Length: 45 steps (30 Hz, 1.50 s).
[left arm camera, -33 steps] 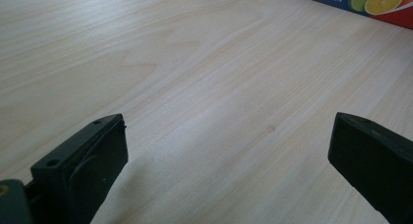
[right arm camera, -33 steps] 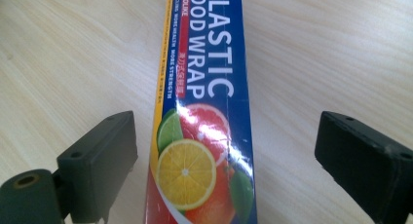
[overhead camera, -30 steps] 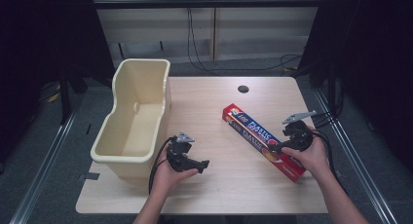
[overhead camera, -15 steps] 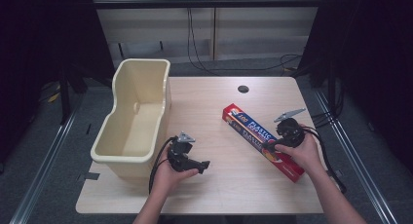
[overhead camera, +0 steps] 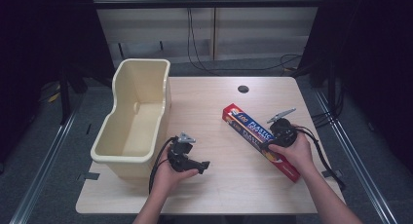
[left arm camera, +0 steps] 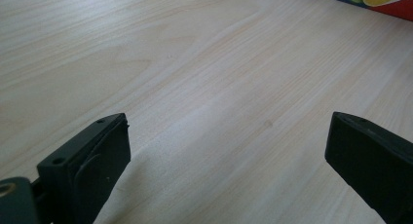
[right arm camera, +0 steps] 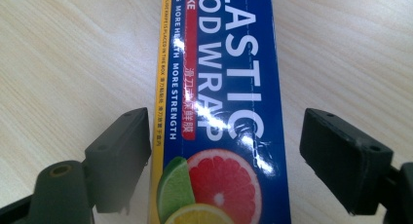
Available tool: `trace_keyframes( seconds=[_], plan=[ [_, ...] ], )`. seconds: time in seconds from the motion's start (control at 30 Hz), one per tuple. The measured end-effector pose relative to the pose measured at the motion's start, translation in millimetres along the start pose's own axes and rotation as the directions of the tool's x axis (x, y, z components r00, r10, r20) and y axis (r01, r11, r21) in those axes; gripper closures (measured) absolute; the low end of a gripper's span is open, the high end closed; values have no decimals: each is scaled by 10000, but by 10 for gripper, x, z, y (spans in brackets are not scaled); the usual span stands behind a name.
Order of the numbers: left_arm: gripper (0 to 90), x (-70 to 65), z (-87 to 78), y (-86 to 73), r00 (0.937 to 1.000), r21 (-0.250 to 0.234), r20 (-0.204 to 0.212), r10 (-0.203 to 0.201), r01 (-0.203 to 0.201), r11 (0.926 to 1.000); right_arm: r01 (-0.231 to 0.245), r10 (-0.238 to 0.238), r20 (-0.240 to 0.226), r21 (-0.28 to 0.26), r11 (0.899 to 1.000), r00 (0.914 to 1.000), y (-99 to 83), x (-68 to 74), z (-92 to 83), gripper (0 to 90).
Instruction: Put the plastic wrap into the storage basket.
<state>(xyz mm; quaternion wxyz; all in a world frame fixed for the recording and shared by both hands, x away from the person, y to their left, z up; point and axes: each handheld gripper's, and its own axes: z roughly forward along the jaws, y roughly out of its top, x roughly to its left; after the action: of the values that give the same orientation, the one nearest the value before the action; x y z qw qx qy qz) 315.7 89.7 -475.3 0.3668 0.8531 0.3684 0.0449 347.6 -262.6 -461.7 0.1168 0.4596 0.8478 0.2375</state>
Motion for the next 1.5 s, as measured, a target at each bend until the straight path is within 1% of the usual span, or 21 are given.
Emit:
trace_keyframes(
  seconds=[0.1, 0.13, 0.2, 0.27, 0.3, 0.37, 0.5, 0.67, 0.73, 0.8, 0.83, 0.87, 0.9, 0.93, 1.0, 1.17, 1.23, 1.33, 1.37, 1.4, 1.5],
  plan=[
    [26, -3, -22, 7, 10000, 190, -72, 42, -41, 9998, -83, 84, 136, -20, 10000, 9999, -12, 30, 19, 221],
    [26, -23, -5, -2, 9997, -150, -47, -257, 256, 9996, -38, 37, 140, 98, 9999, 9999, -18, 41, 30, 246],
    [27, -22, -13, 2, 9998, -85, -99, -167, 166, 9998, 104, -106, 347, 82, 9999, 9993, -27, 36, 43, 273],
    [29, -21, -14, 4, 9999, -78, -71, -156, 155, 9998, -7, 2, 344, 155, 9999, 9994, -27, 38, 46, 283],
    [30, -23, -16, 6, 9998, -103, -27, -174, 174, 9998, 6, -7, 94, 116, 9999, 10000, -31, 28, 52, 350],
    [31, -26, -19, 7, 9998, -116, -71, -191, 190, 9998, -1, 2, -84, 102, 9999, 10000, -32, 28, 57, 391],
    [32, -10, -60, 24, 10000, 156, -6, -1, 1, 9999, 98, -95, -205, 148, 9998, 9997, -30, 20, 46, 407],
    [34, -30, -95, 72, 9998, 111, 179, 41, -43, 9999, 205, -202, -315, 68, 9998, 9993, -47, 32, 10, 417],
    [34, -56, -119, 140, 9995, -30, 246, 187, -187, 9998, 529, -524, -431, 96, 9986, 9977, -48, 37, -50, 418],
    [34, -53, -122, 163, 9992, -20, 344, 220, -219, 9998, 565, -563, -457, 43, 9984, 9974, -43, 46, -63, 418],
    [34, -61, -121, 188, 9991, -14, 370, 226, -225, 9997, 818, -814, -477, 56, 9966, 9955, -43, 41, -79, 418],
    [34, -59, -128, 220, 9981, 170, 417, 443, -450, 9988, 710, -708, -490, 36, 9975, 9963, -41, 56, -94, 419],
    [34, -76, -116, 278, 9977, 171, 380, 570, -577, 9982, 834, -833, -660, -15, 9965, 9943, -37, 64, -113, 419],
    [34, -76, -116, 278, 9977, 171, 380, 570, -577, 9982, 834, -833, -660, -15, 9965, 9943, -37, 64, -113, 419],
    [34, -81, -125, 345, 9961, 41, 621, 626, -630, 9980, 1219, -1226, -809, -137, 9925, 9892, -32, 65, -136, 419],
    [29, -102, -172, 549, 9915, 30, 892, 946, -953, 9954, 1517, -1527, -1219, -173, 9883, 9807, -6, 96, -214, 418],
    [21, -106, -202, 677, 9858, 39, 1249, 1124, -1138, 9935, 1905, -1916, -1464, -218, 9814, 9705, 7, 103, -252, 417],
    [20, -105, -214, 761, 9817, 104, 1300, 1390, -1416, 9899, 2072, -2081, -1628, -232, 9780, 9644, 16, 119, -275, 417],
    [15, -94, -225, 802, 9809, 203, 1343, 1409, -1448, 9892, 2255, -2269, -1755, -279, 9738, 9580, 28, 134, -298, 416],
    [15, -92, -224, 838, 9808, 192, 1313, 1443, -1480, 9888, 2255, -2269, -1755, -279, 9738, 9580, 28, 134, -298, 416],
    [19, -89, -244, 943, 9746, 434, 1469, 1689, -1770, 9833, 2459, -2484, -1994, -377, 9686, 9479, 51, 150, -333, 415]
  ],
)
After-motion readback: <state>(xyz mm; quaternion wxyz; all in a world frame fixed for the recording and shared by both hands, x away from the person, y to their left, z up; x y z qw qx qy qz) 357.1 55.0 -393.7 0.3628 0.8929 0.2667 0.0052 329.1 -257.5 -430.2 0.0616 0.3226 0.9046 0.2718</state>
